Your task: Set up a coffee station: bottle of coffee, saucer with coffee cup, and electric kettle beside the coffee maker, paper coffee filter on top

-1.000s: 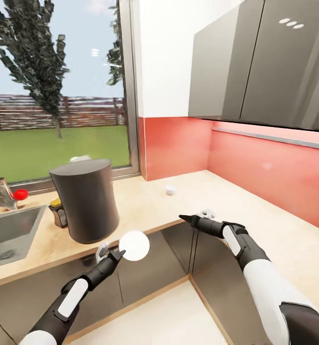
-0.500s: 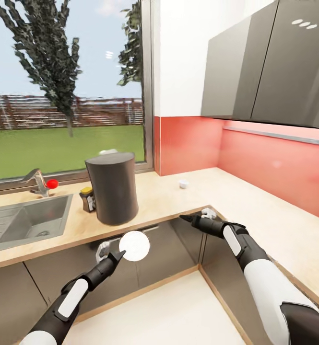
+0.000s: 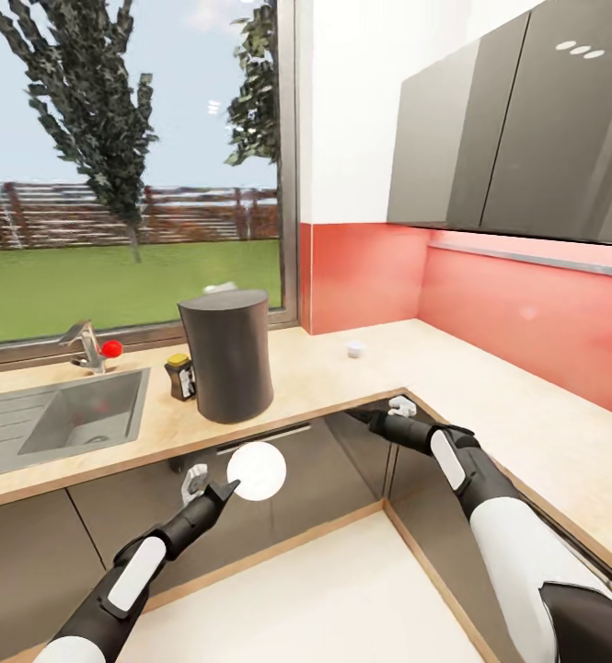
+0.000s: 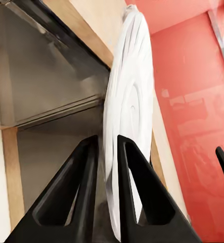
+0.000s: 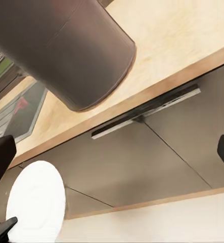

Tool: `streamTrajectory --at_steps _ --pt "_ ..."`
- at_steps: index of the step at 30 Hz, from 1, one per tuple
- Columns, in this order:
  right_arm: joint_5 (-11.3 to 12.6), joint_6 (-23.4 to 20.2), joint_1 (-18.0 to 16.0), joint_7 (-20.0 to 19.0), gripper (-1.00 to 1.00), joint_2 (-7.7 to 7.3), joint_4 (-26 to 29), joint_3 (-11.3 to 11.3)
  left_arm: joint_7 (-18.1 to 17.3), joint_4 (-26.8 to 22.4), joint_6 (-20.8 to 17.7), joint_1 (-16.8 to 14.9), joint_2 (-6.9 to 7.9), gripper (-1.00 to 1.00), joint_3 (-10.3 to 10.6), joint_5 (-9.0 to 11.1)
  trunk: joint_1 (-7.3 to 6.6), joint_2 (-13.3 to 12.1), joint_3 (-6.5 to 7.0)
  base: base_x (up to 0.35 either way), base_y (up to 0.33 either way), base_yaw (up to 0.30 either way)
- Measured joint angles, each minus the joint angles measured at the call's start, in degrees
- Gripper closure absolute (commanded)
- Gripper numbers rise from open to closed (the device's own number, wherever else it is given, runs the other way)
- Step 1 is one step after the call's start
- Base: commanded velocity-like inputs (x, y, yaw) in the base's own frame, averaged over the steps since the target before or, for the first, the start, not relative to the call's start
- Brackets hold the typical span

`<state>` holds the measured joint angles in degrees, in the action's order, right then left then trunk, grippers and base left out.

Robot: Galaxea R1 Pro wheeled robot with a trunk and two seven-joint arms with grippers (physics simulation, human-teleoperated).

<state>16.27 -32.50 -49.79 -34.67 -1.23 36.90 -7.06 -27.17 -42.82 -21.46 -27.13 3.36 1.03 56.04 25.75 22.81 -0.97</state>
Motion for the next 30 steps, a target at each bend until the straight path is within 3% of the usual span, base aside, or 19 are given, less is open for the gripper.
streamTrajectory --at_steps 1,2,3,6,8,10,12,17,20,24,30 --pt "-0.15 0.00 0.00 0.01 -1.00 -0.01 -0.25 0.00 -1.39 0.00 -0.09 0.00 0.28 1.00 0.00 -0.02 0.00 0.00 0.00 0.000 0.000 -0.005" --pt "-3.48 0.10 0.04 0.01 -1.00 0.00 -5.47 0.15 -6.50 0.27 -0.38 -0.01 1.86 1.00 -0.04 0.19 -0.01 0.01 -0.01 0.000 0.000 -0.003" --pt "-6.72 0.42 0.10 -0.01 -1.00 0.03 -10.10 0.31 -7.60 0.37 -0.40 0.03 2.44 1.00 -0.01 0.07 0.01 -0.02 -0.02 0.000 0.000 -0.002" --pt "-15.26 5.73 0.16 0.02 -1.00 0.07 -20.80 0.54 -8.43 0.49 -0.43 0.08 2.93 1.00 0.00 0.07 0.00 -0.01 -0.01 0.000 0.000 0.000" --pt "-18.25 11.59 0.16 0.24 -1.00 0.05 -27.17 0.70 -8.62 0.52 -0.44 0.09 3.03 1.00 0.00 0.09 0.00 -0.01 -0.01 0.000 0.000 0.000" --pt "-19.72 16.43 0.34 0.62 -1.00 0.00 -32.27 0.77 -8.70 0.54 -0.44 0.09 3.08 1.00 0.00 0.12 0.00 0.00 -0.01 0.000 0.000 0.000" --pt "-20.60 18.59 1.50 2.00 -1.00 -0.02 -33.89 0.88 -8.72 0.54 -0.44 0.09 3.09 1.00 0.00 0.15 0.00 0.00 -0.01 0.000 0.000 0.000" --pt "-25.97 20.60 7.26 14.99 -1.00 0.09 -35.36 0.92 -8.81 0.47 -0.52 0.10 3.23 1.00 0.00 0.16 0.00 0.00 -0.01 0.000 0.000 0.000" --pt "-29.38 20.79 8.87 19.52 -1.00 0.34 -35.48 0.90 -8.83 0.46 -0.52 0.10 3.27 1.00 0.00 0.16 0.00 0.00 -0.01 0.000 0.000 0.000" --pt "-32.36 20.61 10.67 21.81 -1.00 0.57 -35.54 0.88 -8.84 0.30 -0.53 0.10 3.28 1.00 0.00 0.17 0.00 0.00 0.00 0.000 0.000 0.001" --pt "-33.23 18.22 11.52 22.27 -1.00 0.40 -35.60 0.88 -9.07 -0.13 -0.77 0.11 3.56 1.00 0.00 0.17 0.00 -0.01 -0.09 0.000 0.000 0.156"
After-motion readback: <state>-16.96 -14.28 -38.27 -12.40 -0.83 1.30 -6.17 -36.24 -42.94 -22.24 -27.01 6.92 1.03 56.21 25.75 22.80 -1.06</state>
